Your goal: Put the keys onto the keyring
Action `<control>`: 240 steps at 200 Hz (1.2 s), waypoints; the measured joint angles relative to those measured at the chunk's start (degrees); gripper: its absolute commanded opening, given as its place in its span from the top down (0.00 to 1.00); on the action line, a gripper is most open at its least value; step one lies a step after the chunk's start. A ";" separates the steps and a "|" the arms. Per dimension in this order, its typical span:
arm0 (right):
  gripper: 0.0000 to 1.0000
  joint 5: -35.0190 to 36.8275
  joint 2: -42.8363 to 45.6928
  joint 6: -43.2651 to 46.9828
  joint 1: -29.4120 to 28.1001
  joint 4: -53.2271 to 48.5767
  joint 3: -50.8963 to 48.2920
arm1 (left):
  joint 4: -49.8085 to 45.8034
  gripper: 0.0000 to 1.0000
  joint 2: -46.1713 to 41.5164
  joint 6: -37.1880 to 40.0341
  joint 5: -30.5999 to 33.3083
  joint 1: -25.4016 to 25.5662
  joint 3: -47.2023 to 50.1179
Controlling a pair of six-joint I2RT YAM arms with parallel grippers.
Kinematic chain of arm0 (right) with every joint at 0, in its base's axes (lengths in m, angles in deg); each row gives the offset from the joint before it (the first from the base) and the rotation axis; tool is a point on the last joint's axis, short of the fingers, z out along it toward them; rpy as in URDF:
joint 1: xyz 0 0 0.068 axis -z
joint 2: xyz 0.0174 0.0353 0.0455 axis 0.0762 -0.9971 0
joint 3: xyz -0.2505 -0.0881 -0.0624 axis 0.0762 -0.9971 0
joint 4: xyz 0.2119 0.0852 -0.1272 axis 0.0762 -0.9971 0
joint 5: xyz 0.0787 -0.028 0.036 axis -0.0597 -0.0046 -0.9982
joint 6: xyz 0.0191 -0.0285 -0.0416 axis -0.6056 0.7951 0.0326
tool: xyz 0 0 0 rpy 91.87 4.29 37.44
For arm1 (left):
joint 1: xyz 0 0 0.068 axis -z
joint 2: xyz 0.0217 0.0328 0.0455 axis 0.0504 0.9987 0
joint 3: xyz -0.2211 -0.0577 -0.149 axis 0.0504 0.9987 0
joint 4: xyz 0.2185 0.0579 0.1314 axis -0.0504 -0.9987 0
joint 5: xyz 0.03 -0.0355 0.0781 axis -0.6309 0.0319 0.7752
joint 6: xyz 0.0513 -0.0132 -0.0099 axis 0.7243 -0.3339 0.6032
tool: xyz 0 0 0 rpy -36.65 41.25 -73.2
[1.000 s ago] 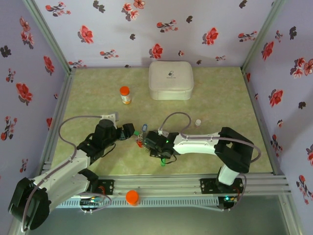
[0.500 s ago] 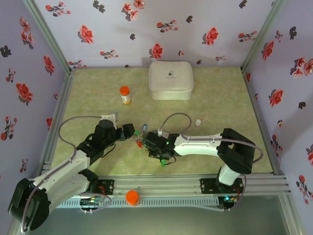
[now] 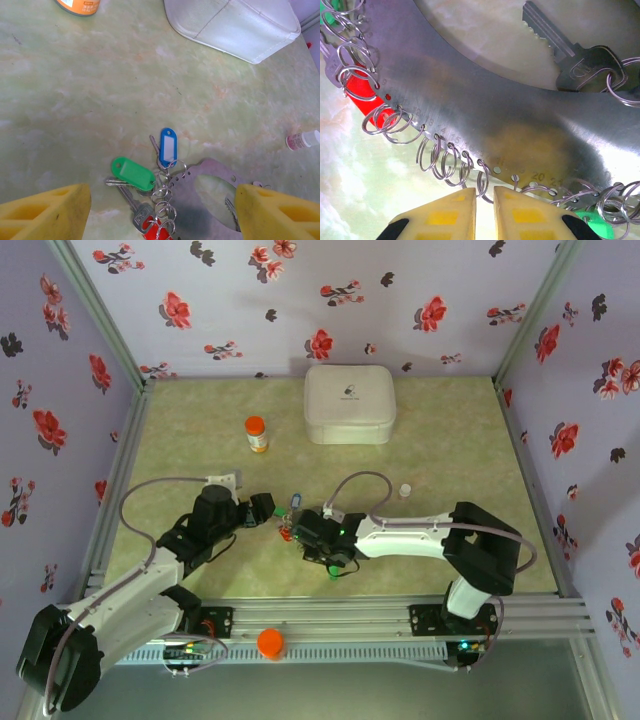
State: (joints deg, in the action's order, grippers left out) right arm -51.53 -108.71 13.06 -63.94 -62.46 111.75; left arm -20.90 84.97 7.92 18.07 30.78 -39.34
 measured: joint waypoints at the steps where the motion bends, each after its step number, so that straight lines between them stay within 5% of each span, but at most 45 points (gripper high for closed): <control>1: 0.83 -0.02 -0.02 0.00 0.00 0.02 0.00 | 0.00 0.24 0.00 0.00 0.00 0.00 0.00; 89: 0.84 -1.20 -1.38 0.02 0.09 1.46 0.02 | 0.22 0.24 0.00 0.00 0.00 0.00 0.20; 174: 1.00 -1.42 -1.42 0.09 0.52 1.73 0.24 | 0.22 0.25 -0.02 0.00 -0.02 -0.22 0.20; 240: 1.00 -1.05 -0.90 1.14 0.83 -0.09 0.24 | 0.20 0.25 -0.66 0.00 -0.26 -0.22 0.20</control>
State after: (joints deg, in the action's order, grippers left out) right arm -52.58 -109.61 14.20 -63.11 -62.54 111.99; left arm -20.70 84.31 7.92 17.81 30.56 -39.14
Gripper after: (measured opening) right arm 0.048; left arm 0.752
